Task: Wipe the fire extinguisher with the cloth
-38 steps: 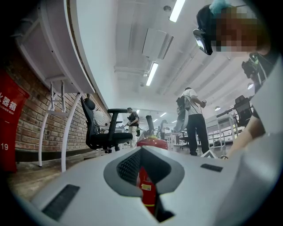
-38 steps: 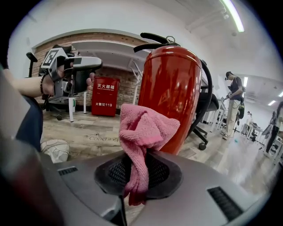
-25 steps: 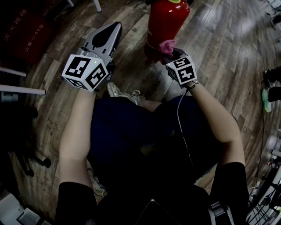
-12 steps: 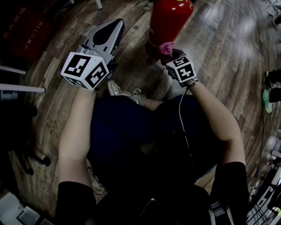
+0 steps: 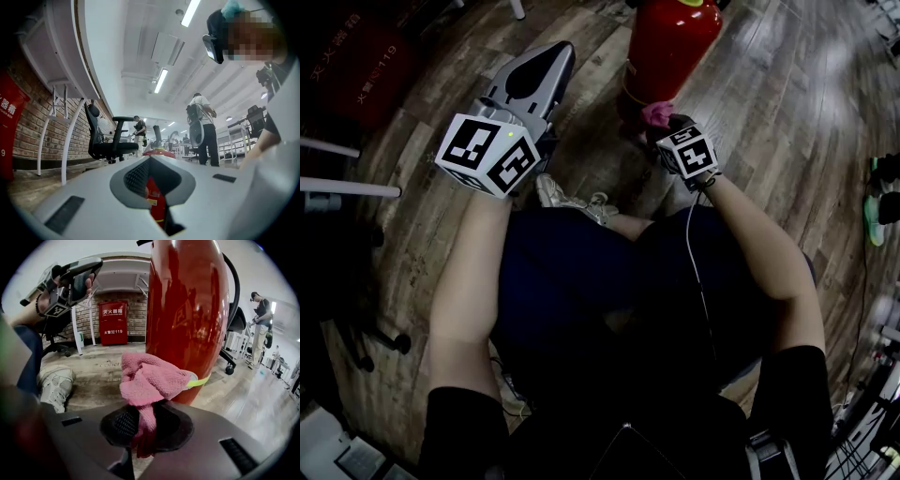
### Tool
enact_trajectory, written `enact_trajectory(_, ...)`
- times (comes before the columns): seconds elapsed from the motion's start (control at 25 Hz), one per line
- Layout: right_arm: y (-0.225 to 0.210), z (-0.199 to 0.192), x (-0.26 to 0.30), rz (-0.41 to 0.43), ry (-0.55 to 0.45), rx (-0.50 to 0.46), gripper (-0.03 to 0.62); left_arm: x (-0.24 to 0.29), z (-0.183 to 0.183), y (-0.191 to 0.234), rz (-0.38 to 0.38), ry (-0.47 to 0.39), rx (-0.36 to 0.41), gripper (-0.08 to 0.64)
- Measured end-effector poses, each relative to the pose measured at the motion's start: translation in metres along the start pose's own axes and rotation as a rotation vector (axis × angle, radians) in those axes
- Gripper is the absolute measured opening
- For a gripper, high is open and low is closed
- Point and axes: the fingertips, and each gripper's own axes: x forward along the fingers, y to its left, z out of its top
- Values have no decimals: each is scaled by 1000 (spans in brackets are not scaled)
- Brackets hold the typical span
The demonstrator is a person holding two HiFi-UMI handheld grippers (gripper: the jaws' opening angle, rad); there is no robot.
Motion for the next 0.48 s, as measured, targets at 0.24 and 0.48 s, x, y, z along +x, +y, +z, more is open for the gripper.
enact_trajectory(0.24,0,-19,16,0,53,-12,71,2,1,-1,-8,-3,-1,14)
enact_trajectory(0.48,1,-34,30,16,93,-20,71,3,6,-3,-15,-16,-11,14)
